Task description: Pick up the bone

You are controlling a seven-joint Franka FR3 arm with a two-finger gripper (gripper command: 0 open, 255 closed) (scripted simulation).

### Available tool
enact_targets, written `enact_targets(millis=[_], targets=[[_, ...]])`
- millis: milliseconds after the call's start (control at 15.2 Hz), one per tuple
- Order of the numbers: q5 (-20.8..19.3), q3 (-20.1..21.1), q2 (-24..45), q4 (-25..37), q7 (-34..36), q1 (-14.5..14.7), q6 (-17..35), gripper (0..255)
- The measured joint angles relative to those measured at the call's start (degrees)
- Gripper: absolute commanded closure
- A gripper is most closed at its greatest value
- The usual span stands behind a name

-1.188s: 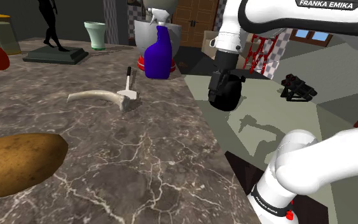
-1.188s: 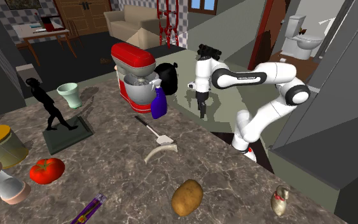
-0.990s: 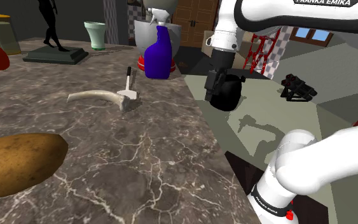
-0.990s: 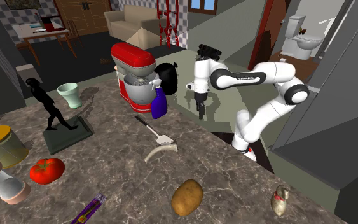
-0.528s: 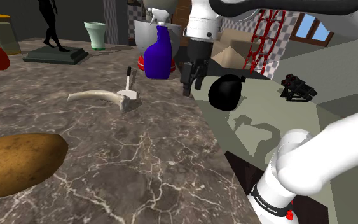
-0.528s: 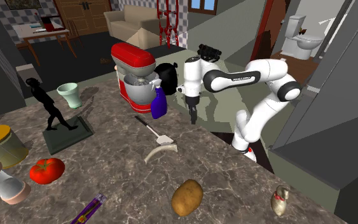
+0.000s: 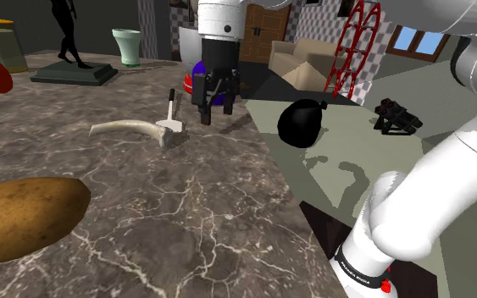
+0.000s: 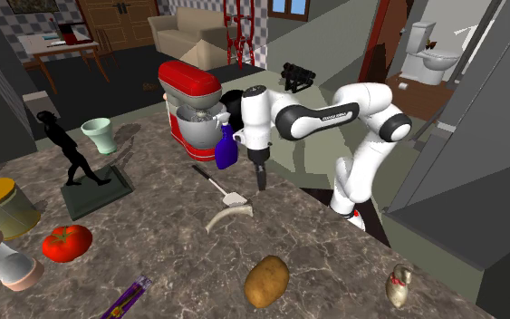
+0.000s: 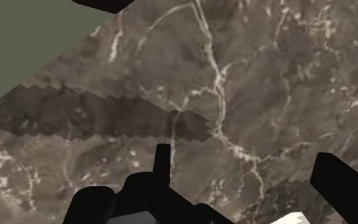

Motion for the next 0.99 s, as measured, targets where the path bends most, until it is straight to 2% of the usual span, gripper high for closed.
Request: enact_targets(millis=[396, 660, 792, 990], targets=[[-3.3, 5.2, 13.0, 15.4, 7.4, 2.4, -3.4, 0], [-7.6, 8.3, 24.4, 29.8, 12.9, 5.8, -7.7, 0], [-8.0, 8.5, 25.6, 30.4, 13.5, 6.3, -7.5, 0], [-7.8, 8.4, 24.8, 27.6, 13.3, 6.1, -5.3, 0]])
